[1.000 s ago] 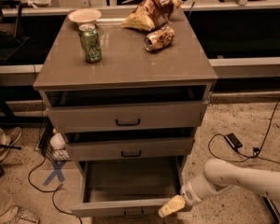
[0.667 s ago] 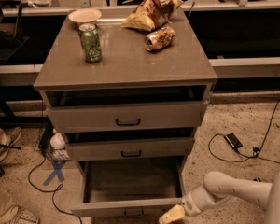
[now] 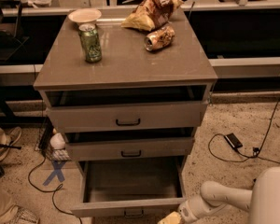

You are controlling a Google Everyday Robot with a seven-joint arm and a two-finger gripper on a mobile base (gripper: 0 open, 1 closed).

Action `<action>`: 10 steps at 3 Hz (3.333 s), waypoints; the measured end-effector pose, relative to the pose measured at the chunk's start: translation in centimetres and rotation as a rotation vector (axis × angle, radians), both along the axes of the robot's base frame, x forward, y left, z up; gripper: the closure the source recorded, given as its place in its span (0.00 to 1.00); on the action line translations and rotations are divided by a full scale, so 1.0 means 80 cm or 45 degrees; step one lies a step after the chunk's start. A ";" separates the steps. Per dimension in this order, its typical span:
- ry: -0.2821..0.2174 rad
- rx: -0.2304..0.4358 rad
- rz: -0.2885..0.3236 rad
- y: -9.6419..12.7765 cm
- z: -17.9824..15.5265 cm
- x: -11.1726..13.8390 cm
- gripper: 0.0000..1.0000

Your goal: Close bottom drawer

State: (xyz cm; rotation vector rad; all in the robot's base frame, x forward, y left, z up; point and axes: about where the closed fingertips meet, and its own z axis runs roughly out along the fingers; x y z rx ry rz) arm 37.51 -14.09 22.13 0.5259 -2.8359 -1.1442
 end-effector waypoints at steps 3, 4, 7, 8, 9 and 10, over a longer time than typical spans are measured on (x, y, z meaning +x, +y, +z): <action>-0.156 -0.015 -0.088 0.022 -0.065 0.086 0.88; -0.156 -0.015 -0.088 0.022 -0.065 0.086 1.00; -0.323 -0.013 -0.235 0.005 -0.075 0.157 1.00; -0.323 -0.013 -0.235 0.005 -0.075 0.157 1.00; -0.378 -0.008 -0.257 0.009 -0.076 0.198 1.00; -0.450 0.000 -0.273 0.017 -0.074 0.251 1.00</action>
Offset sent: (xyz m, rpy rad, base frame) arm 0.0859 0.0181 -0.0604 -0.0239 -0.1562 -0.0750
